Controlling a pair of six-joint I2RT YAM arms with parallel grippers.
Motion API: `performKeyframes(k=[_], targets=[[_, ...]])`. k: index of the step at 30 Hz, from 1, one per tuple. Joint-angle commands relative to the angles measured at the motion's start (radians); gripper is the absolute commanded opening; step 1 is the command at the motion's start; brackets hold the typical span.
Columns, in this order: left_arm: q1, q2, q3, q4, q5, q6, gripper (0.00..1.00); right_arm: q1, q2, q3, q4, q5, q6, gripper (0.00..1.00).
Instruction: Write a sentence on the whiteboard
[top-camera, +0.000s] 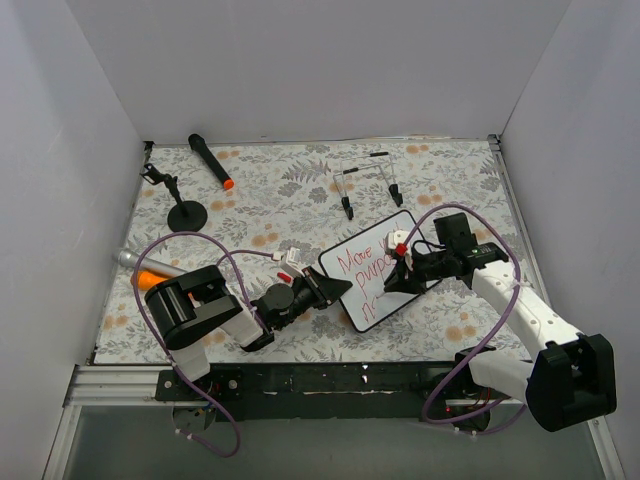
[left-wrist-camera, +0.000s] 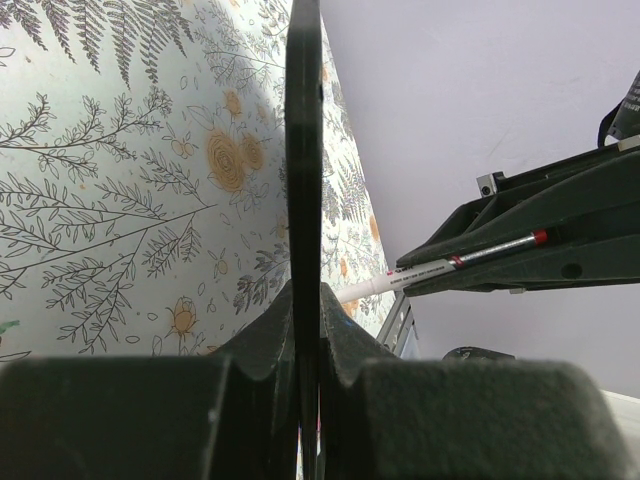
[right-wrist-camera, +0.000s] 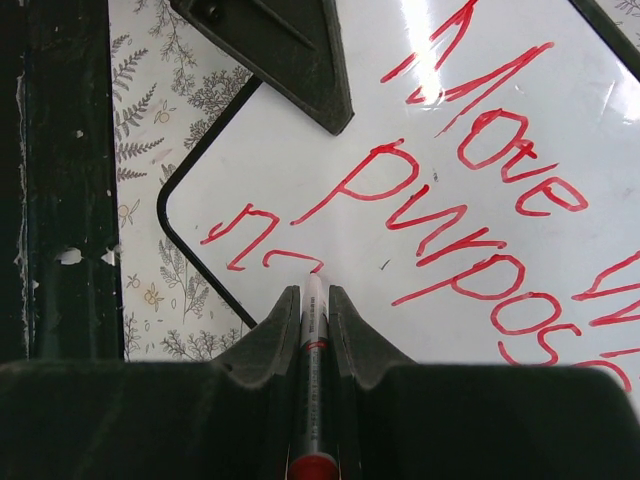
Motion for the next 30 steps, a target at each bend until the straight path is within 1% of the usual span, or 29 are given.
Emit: performKeyframes(k=[1, 6, 12, 30], targets=[[-0.002, 0.006, -0.002, 0.207, 0.01, 0.029, 0.0, -0.002, -0.013, 0.0, -0.075, 0.001, -0.066, 0.01], [-0.001, 0.006, -0.002, 0.207, 0.011, 0.03, 0.0, -0.002, -0.007, -0.01, -0.111, -0.025, -0.103, 0.01], [-0.002, 0.012, 0.005, 0.207, 0.014, 0.03, 0.0, 0.008, 0.005, 0.002, -0.116, -0.055, -0.108, 0.01], [-0.001, 0.021, 0.008, 0.21, 0.017, 0.03, 0.0, 0.034, 0.054, 0.085, -0.039, -0.105, -0.028, 0.01]])
